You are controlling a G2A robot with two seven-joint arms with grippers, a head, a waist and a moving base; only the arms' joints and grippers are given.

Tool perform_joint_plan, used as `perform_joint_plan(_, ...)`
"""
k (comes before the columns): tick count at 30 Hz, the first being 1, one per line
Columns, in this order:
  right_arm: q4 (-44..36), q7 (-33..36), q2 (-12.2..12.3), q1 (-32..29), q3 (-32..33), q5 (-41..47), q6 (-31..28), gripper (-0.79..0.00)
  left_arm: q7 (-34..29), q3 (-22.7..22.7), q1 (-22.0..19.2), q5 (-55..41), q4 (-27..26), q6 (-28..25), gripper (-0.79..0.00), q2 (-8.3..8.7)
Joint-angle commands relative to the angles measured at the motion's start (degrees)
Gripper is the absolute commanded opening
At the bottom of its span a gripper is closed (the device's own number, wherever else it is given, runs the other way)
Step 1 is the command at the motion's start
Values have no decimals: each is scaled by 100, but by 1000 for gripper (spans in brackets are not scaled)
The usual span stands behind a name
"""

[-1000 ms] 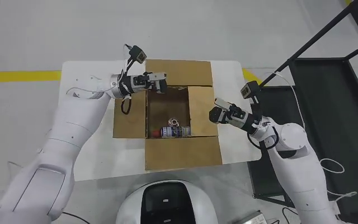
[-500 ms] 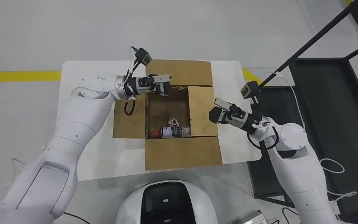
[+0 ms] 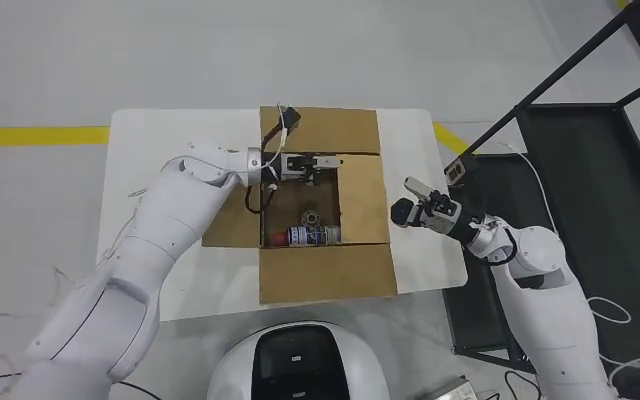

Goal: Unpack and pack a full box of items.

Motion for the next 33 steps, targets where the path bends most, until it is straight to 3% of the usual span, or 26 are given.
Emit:
perform_joint_plan(1, -44, -69, -2, -75, -18, -8, -4, 0, -34, 131, -21, -106, 269, -89, 0, -137)
perform_joint_plan(8, -209, -215, -15, -213, -244, -45, 57, 0, 73, 303, -109, -417, 1101, -453, 0, -572)
perform_joint_plan(14, -285, -216, -13, -254, -326, -64, 77, 0, 88, 363, -241, -461, 1570, -674, 0, -843)
perform_joint_plan(24, -272, -256, -14, -256, -327, -69, 87, 0, 136, 360, -222, -453, 1572, -656, 0, -840)
perform_joint_plan(33, -137, -539, -30, -247, -563, -165, 137, 0, 1249, 536, 23, 648, 1242, -407, 0, -820)
